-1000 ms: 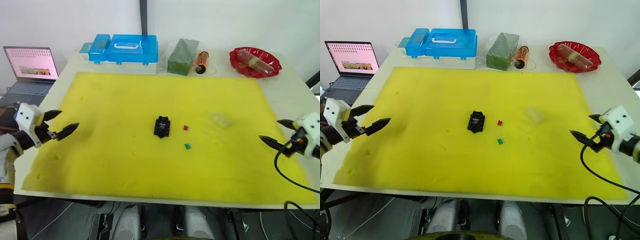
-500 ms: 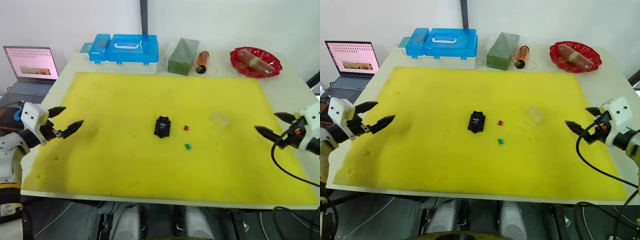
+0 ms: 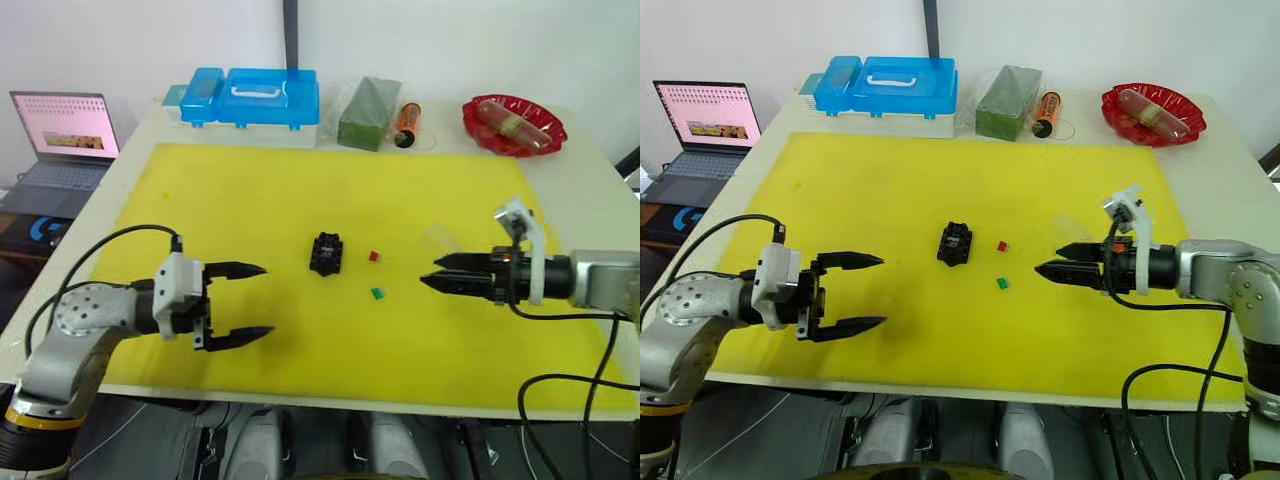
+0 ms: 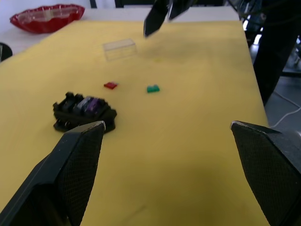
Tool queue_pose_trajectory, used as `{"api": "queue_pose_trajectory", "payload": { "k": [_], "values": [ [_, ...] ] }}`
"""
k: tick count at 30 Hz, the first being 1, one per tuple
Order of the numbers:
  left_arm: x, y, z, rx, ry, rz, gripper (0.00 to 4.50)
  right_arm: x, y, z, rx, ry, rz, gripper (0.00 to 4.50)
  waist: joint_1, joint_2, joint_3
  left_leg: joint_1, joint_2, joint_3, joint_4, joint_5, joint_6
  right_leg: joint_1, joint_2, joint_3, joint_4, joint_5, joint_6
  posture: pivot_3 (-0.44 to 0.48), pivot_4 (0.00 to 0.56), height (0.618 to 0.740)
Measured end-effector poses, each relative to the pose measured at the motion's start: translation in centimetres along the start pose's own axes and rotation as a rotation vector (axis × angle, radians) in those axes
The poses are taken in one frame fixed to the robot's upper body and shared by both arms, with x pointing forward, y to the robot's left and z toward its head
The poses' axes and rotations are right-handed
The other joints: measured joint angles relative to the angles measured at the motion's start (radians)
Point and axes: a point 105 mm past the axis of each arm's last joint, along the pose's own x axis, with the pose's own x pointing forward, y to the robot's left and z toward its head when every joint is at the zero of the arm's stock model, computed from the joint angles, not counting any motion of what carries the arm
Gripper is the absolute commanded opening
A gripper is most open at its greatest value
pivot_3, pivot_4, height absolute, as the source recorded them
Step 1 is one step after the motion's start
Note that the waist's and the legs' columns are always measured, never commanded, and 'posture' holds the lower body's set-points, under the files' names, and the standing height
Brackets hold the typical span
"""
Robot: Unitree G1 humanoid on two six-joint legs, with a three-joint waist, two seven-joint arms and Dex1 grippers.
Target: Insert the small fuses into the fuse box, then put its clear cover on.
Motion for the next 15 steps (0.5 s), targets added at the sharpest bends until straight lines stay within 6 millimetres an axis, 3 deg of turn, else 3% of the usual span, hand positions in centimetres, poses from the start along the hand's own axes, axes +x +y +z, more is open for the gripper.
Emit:
{"api": "queue_pose_trajectory", "payload": {
  "k": [3, 6, 10, 14, 15],
  "values": [
    [1.4, -1.0, -0.7, -0.024, -0.027, -0.027, 4.5, 1.3, 0.1, 0.0, 0.087, 0.02, 0.064, 3.86, 0.005, 0.0, 0.0, 0.0, 0.0, 0.0, 0.0, 0.0, 0.0, -0.001, 0.002, 0.0, 0.001, 0.002, 0.003, 0.0, 0.15, 0.74],
    [2.0, -1.3, -0.7, -0.008, -0.043, -0.029, 4.5, 1.9, 0.3, 0.4, 0.131, 0.036, 0.106, 2.92, 0.007, 0.0, 0.0, 0.0, 0.0, 0.0, 0.0, 0.0, 0.0, 0.0, 0.003, -0.001, 0.001, 0.002, 0.003, 0.0, 0.15, 0.74],
    [2.1, -1.1, -0.7, 0.015, -0.049, -0.013, 4.5, 2.3, 0.1, 0.3, 0.161, 0.059, 0.13, 2.92, 0.007, 0.0, 0.0, 0.0, 0.0, 0.0, 0.0, 0.0, 0.001, 0.0, 0.004, -0.001, 0.001, 0.002, 0.004, 0.0, 0.15, 0.74],
    [2.3, -0.9, -0.9, 0.049, -0.05, 0.009, 4.5, 3.2, -0.2, -0.6, 0.177, 0.098, 0.146, 2.02, 0.007, 0.0, 0.0, 0.0, 0.0, 0.0, 0.0, 0.0, 0.001, 0.0, 0.005, -0.001, 0.001, 0.002, 0.004, 0.0, 0.15, 0.74],
    [2.3, -0.9, -0.9, 0.05, -0.051, 0.011, 4.5, 3.3, -0.2, -0.7, 0.181, 0.101, 0.151, 2.02, 0.007, 0.0, 0.0, 0.0, 0.0, 0.0, 0.0, 0.0, 0.001, 0.0, 0.005, -0.001, 0.001, 0.002, 0.004, 0.0, 0.15, 0.74]
  ]
}}
